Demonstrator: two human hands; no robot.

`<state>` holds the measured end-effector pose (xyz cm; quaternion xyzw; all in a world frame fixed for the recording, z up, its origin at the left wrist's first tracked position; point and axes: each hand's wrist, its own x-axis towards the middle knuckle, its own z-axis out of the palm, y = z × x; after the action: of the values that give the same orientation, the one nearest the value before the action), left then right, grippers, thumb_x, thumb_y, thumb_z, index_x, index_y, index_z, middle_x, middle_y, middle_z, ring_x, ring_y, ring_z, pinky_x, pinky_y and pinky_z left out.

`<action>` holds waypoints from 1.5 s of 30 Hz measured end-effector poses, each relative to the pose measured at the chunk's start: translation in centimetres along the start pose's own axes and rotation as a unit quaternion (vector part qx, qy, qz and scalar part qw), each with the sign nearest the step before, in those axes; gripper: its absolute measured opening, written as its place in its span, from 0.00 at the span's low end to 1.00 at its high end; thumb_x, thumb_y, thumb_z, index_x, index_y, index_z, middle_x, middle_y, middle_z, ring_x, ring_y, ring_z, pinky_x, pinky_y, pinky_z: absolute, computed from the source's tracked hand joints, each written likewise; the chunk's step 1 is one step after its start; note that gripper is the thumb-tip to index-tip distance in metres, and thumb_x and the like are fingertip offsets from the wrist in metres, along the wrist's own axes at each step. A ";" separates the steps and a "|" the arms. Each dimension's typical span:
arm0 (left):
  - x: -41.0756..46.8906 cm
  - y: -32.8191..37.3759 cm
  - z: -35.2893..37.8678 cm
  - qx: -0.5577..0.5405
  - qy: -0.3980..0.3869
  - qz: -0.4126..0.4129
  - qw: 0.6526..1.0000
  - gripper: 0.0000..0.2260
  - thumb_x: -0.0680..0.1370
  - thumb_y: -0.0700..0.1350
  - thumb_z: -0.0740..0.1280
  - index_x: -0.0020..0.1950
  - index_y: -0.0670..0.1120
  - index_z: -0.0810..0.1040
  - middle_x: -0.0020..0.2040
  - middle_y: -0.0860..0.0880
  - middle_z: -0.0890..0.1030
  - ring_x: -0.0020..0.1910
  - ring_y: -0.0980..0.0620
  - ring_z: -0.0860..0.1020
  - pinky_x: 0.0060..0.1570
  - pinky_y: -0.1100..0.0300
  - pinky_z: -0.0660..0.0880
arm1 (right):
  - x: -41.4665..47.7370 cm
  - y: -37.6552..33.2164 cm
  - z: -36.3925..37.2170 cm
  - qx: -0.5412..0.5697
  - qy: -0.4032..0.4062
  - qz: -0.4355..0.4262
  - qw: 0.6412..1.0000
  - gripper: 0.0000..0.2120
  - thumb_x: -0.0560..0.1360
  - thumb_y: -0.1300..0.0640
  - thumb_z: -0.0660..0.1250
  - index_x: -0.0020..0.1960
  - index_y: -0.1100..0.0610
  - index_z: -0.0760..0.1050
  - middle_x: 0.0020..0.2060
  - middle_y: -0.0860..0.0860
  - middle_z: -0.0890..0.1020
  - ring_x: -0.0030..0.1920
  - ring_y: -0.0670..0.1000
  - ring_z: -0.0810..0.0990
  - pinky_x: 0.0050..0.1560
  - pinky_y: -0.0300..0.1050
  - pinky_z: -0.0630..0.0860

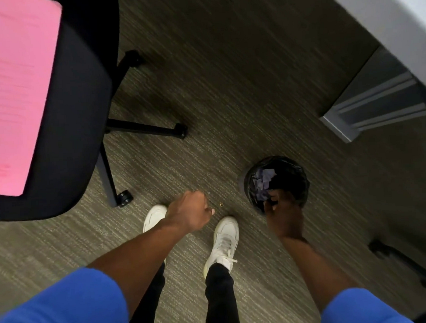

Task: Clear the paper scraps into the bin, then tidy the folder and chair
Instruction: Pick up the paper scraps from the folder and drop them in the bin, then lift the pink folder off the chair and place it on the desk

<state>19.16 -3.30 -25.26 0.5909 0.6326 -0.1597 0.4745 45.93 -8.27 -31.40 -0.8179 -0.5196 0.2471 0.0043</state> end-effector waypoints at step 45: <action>-10.9 -26.3 -34.8 -0.115 0.362 -0.241 0.893 0.41 0.72 0.61 0.79 0.74 0.38 0.66 0.70 0.36 0.74 0.68 0.33 0.76 0.65 0.36 0.77 | -8.0 -48.9 -1.4 0.356 -0.173 -0.040 0.917 0.24 0.71 0.48 0.79 0.62 0.42 0.71 0.40 0.47 0.86 0.44 0.49 0.88 0.50 0.59 0.85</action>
<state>-20.42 10.12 -8.71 0.3788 0.8974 0.0296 0.2244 2.38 7.77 -14.12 -0.6850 -0.4222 0.5534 0.2151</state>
